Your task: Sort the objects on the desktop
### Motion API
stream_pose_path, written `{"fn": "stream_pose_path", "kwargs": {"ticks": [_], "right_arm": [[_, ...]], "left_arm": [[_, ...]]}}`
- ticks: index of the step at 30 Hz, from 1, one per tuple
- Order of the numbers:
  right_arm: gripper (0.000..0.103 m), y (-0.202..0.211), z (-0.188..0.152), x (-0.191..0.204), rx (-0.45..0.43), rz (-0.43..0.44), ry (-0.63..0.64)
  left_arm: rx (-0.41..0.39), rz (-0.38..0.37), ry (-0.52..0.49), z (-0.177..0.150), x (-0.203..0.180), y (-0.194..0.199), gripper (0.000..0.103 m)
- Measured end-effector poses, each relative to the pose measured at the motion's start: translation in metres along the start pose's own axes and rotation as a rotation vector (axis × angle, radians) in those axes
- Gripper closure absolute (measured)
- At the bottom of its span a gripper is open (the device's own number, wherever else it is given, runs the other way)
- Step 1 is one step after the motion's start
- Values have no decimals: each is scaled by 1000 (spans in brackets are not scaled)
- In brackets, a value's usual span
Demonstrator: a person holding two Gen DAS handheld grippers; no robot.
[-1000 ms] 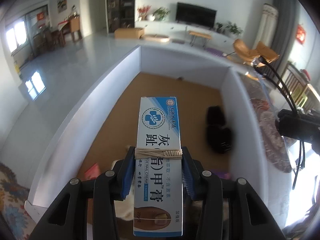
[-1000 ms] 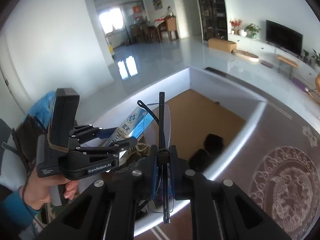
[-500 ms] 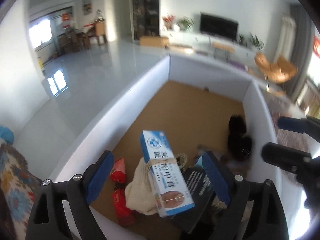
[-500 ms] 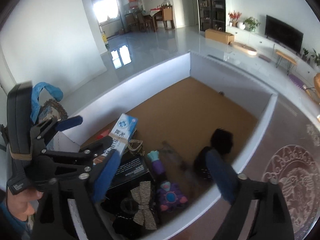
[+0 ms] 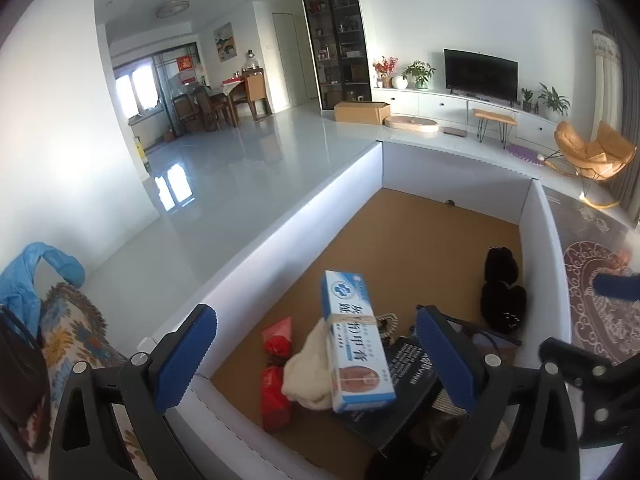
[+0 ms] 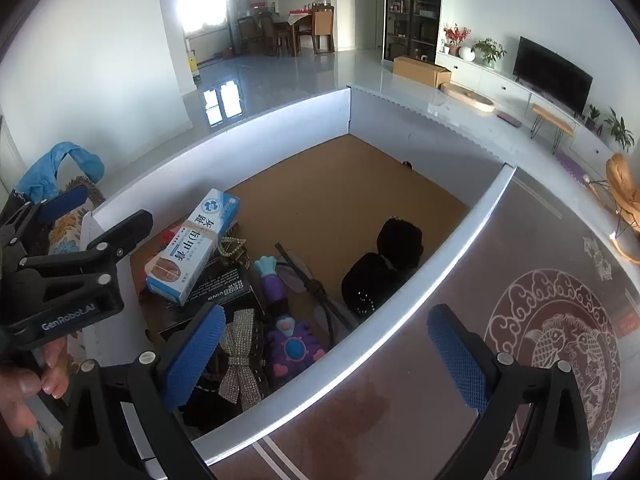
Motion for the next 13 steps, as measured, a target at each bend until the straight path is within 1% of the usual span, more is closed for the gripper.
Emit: {"fn": "stream_pose_path", "kwargs": {"ticks": [6,9,11,12,13], "right_arm": [[2,1,-5,-3,-3,-2,-3],[2,2,-5,-3,-3,-4,-3],[2,2,-5,-2,-4,-5,-4],[2,2,-4,-2,-5,-3,-5],[2,2,-4,-1,-5,-1,-5]], "left_arm": [[-19,-5,31,2,2,9,1],[-11,-17,51,2,4,8,0],[-45,24,81,0,8,14,0],[-63,41,83,0,9,16,0],[-66,46,74,0,8,18,0]]}}
Point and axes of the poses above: each gripper's, at about its wrist camera, not at the fingertips, and y roughly against the way its jaws point, x to its left, z to its top, the point moved 4 cm from there along -y, roughly the way its jaws point, and after that the axes turned 1 degree about z, right-handed, at the moved point
